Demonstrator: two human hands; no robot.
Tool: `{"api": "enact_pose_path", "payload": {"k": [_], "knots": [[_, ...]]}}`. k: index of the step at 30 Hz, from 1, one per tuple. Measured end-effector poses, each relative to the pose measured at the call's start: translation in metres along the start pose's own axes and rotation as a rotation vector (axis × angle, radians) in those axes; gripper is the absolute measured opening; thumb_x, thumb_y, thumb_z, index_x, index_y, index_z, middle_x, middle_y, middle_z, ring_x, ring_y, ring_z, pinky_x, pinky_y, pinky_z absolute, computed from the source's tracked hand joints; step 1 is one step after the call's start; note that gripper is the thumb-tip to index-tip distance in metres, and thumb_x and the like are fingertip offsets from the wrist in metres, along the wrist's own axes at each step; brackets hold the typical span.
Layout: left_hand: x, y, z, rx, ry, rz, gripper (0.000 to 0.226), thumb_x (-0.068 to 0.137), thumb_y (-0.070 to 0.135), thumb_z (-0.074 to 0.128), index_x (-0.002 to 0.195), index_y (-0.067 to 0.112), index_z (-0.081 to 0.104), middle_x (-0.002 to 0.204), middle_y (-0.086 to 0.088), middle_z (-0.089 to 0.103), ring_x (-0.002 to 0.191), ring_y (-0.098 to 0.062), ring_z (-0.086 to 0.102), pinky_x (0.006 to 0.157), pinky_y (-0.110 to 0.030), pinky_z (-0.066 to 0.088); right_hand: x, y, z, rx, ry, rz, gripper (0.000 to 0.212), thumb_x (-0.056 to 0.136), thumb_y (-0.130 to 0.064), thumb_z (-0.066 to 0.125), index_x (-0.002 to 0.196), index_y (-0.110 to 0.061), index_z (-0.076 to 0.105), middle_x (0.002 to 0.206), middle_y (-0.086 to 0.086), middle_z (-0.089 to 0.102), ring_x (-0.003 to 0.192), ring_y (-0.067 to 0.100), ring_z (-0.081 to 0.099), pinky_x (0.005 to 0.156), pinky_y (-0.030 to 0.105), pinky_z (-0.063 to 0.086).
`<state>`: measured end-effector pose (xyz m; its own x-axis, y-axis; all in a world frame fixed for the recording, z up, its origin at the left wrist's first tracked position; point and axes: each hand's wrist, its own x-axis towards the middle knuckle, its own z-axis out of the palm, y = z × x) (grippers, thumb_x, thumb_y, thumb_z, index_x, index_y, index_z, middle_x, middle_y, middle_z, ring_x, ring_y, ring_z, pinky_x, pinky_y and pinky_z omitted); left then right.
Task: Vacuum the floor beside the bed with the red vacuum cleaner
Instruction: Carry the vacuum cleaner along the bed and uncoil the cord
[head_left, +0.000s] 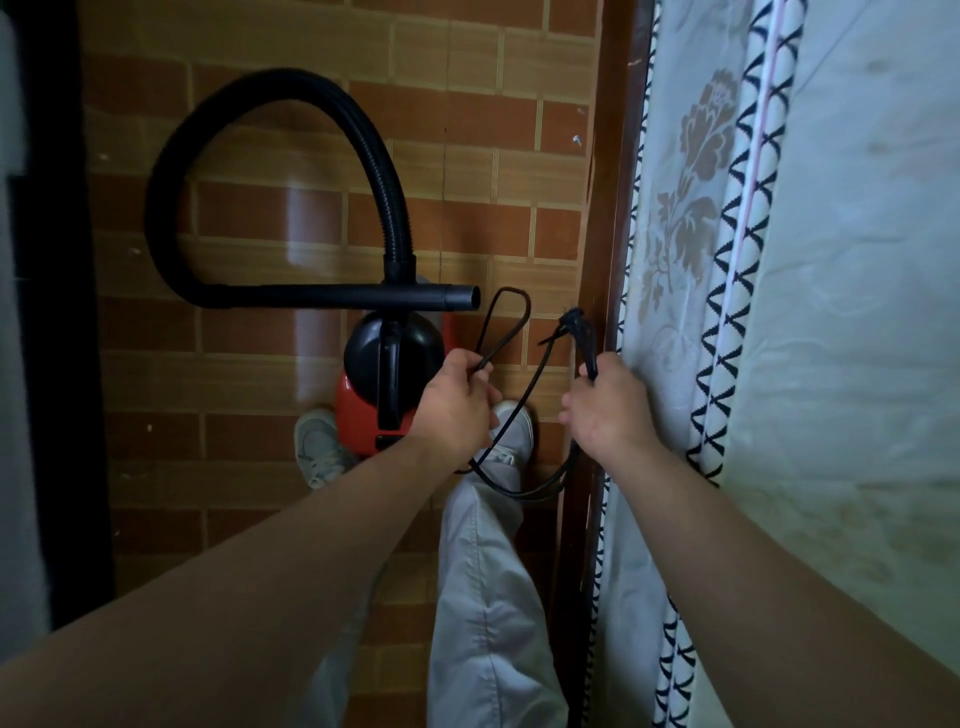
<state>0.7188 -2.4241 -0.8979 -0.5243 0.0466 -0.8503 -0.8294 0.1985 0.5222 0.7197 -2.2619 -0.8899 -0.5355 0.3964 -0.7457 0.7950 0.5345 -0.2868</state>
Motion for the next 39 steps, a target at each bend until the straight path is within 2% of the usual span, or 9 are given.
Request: {"api": "enact_pose_path", "payload": {"k": [5, 8, 13, 17, 20, 23, 25, 33, 39], "knots": [[-0.005, 0.008, -0.001, 0.000, -0.015, -0.063, 0.014, 0.108, 0.019, 0.041, 0.118, 0.017, 0.051, 0.090, -0.006, 0.062, 0.063, -0.013, 0.059, 0.051, -0.027, 0.053, -0.012, -0.004, -0.012, -0.146, 0.033, -0.095, 0.015, 0.100, -0.008, 0.046, 0.107, -0.001, 0.057, 0.083, 0.013, 0.063, 0.075, 0.029, 0.068, 0.069, 0.045, 0.061], [-0.008, 0.015, 0.000, -0.030, -0.021, -0.061, 0.011, 0.108, 0.018, 0.042, 0.110, 0.019, 0.052, 0.088, -0.008, 0.063, 0.063, -0.016, 0.061, 0.050, -0.030, 0.051, -0.016, -0.014, -0.024, -0.152, 0.077, -0.120, 0.019, 0.103, -0.013, 0.041, 0.109, -0.004, 0.056, 0.083, 0.011, 0.064, 0.077, 0.028, 0.068, 0.070, 0.046, 0.060], [-0.029, 0.040, -0.003, -0.027, -0.051, -0.032, 0.013, 0.109, 0.018, 0.042, 0.115, 0.014, 0.052, 0.088, -0.012, 0.062, 0.058, -0.020, 0.060, 0.046, -0.027, 0.050, -0.039, -0.052, -0.064, 0.309, 0.058, 0.012, 0.017, 0.106, -0.014, 0.034, 0.112, -0.018, 0.049, 0.082, 0.012, 0.064, 0.060, 0.027, 0.068, 0.055, 0.043, 0.061], [-0.054, 0.068, -0.009, -0.036, -0.084, -0.012, 0.015, 0.109, 0.016, 0.042, 0.117, 0.011, 0.053, 0.089, -0.014, 0.062, 0.059, -0.020, 0.058, 0.048, -0.026, 0.052, -0.074, -0.077, -0.098, 0.494, 0.018, -0.069, 0.019, 0.106, -0.016, 0.036, 0.106, -0.022, 0.055, 0.062, 0.002, 0.046, 0.040, 0.014, 0.039, 0.040, 0.023, 0.033], [-0.079, 0.095, -0.015, -0.031, -0.114, 0.016, 0.015, 0.109, 0.014, 0.042, 0.112, 0.013, 0.056, 0.089, -0.014, 0.064, 0.059, -0.020, 0.059, 0.049, -0.028, 0.051, -0.109, -0.097, -0.127, 0.639, 0.010, -0.088, 0.015, 0.106, -0.023, 0.044, 0.100, -0.022, 0.058, 0.060, -0.003, 0.034, 0.045, 0.011, 0.026, 0.044, 0.024, 0.020], [-0.110, 0.131, -0.021, -0.023, -0.111, 0.066, 0.016, 0.108, 0.012, 0.042, 0.111, 0.008, 0.057, 0.084, -0.011, 0.064, 0.054, -0.016, 0.058, 0.046, -0.027, 0.049, -0.148, -0.119, -0.161, 0.744, -0.010, -0.148, 0.017, 0.104, -0.025, 0.048, 0.105, -0.010, 0.057, 0.061, -0.002, 0.028, 0.047, 0.013, 0.020, 0.048, 0.031, 0.012], [-0.133, 0.160, -0.025, -0.024, -0.113, 0.101, 0.017, 0.108, 0.013, 0.043, 0.114, 0.007, 0.058, 0.084, -0.010, 0.065, 0.055, -0.016, 0.058, 0.046, -0.026, 0.049, -0.174, -0.135, -0.186, 0.782, 0.002, -0.191, 0.024, 0.104, -0.026, 0.047, 0.108, -0.005, 0.057, 0.061, -0.002, 0.027, 0.048, 0.014, 0.019, 0.050, 0.034, 0.011], [-0.245, 0.290, -0.040, -0.076, -0.124, 0.332, 0.015, 0.108, 0.016, 0.047, 0.104, 0.013, 0.061, 0.082, -0.007, 0.066, 0.053, -0.018, 0.058, 0.050, -0.030, 0.049, -0.285, -0.199, -0.301, 0.932, 0.057, -0.441, 0.023, 0.107, -0.027, 0.042, 0.096, -0.011, 0.053, 0.057, 0.001, 0.027, 0.042, 0.014, 0.019, 0.043, 0.020, 0.018], [-0.342, 0.371, -0.054, -0.108, -0.113, 0.519, 0.023, 0.108, 0.015, 0.046, 0.123, 0.000, 0.055, 0.086, -0.008, 0.063, 0.056, -0.018, 0.057, 0.050, -0.029, 0.051, -0.363, -0.236, -0.372, 0.981, 0.054, -0.650, 0.025, 0.107, -0.028, 0.041, 0.090, -0.013, 0.051, 0.057, 0.002, 0.025, 0.046, 0.017, 0.014, 0.045, 0.020, 0.019]]}}
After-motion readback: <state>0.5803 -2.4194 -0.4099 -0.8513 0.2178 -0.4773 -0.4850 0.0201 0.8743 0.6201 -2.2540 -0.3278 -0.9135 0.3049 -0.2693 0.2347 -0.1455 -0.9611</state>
